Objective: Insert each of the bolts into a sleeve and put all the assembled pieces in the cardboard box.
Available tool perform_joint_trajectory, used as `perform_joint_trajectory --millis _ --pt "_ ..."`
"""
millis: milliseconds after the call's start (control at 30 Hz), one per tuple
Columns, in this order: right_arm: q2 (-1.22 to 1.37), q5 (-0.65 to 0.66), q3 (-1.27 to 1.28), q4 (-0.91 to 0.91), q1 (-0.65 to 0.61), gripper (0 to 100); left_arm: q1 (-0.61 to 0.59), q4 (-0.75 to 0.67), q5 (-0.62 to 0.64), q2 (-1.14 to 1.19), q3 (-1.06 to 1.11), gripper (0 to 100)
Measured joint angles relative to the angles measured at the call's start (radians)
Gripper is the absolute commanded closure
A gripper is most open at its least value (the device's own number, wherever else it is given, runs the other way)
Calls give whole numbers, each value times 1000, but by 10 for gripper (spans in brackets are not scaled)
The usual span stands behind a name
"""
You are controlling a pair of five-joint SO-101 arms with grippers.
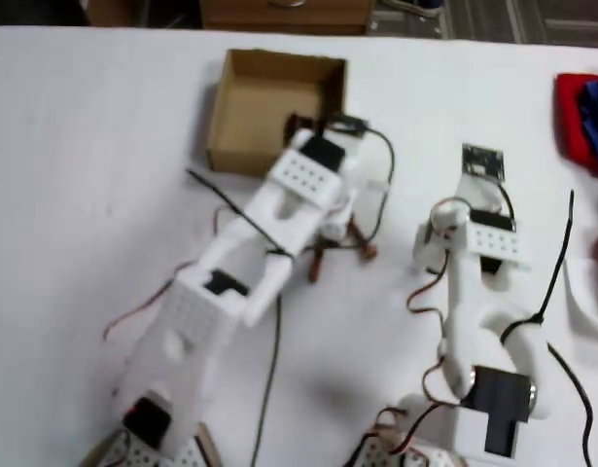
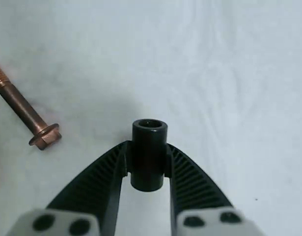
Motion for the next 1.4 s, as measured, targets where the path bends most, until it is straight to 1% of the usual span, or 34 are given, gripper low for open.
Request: perform_joint_trajectory --millis 100,267,400,567,767,900,1133,1333,1400 --pt "0 0 0 0 0 975 -52 0 -17 34 0 871" --pt "0 0 0 0 0 975 -158 2 -127 101 -3 871" --pt "0 0 0 -3 0 975 -199 29 -138 104 -12 871" --pt "0 0 0 -3 0 975 -239 91 -140 123 -110 868" --pt "0 0 0 -3 0 975 -273 135 -138 123 -305 854" --pt "0 0 0 -3 0 975 -272 141 -138 123 -334 784" --pt "0 0 0 -3 -2 975 -256 141 -138 123 -342 784" --pt "0 0 0 -3 -2 975 -129 143 -138 123 -344 784" --pt "0 -18 0 -3 3 975 -86 143 -140 123 -344 784"
